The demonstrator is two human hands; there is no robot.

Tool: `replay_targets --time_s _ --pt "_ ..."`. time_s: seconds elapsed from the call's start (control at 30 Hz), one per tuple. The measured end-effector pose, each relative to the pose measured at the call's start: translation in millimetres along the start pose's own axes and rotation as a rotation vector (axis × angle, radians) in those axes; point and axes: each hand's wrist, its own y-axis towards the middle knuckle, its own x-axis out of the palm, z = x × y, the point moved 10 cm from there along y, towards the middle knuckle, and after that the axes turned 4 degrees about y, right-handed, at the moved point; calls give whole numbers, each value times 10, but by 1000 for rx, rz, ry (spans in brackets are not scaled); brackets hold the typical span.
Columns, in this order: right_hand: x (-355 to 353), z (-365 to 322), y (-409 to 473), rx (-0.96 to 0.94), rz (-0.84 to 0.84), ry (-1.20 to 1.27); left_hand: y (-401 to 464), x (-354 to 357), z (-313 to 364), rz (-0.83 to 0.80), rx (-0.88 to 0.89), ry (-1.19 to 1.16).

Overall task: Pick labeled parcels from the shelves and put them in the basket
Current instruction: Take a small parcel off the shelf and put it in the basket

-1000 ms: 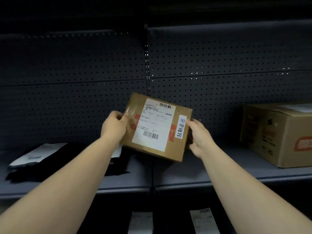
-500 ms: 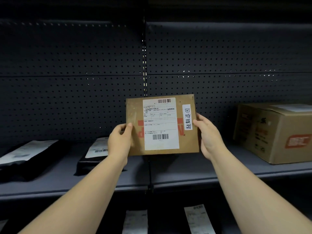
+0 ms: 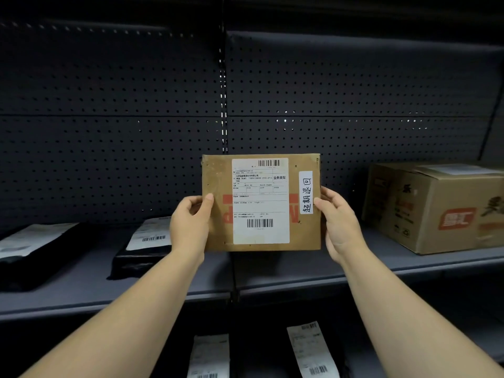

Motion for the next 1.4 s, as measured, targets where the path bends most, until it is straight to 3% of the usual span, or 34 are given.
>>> replay_targets --time_s 0.27,0.53,0.93,1.4 --pt "-334 -221 -108 -26 59 -24 -203 229 215 0 53 10" --pt "-1183 -588 -331 -20 115 -49 -736 875 350 -66 37 -21" --pt "-3298 -1384 -987 -46 309 -76 -2154 2562 701 -259 25 -17" --pt "-5699 -2239 -2203 -80 712 -162 -4081 4718 924 -640 -19 -105"
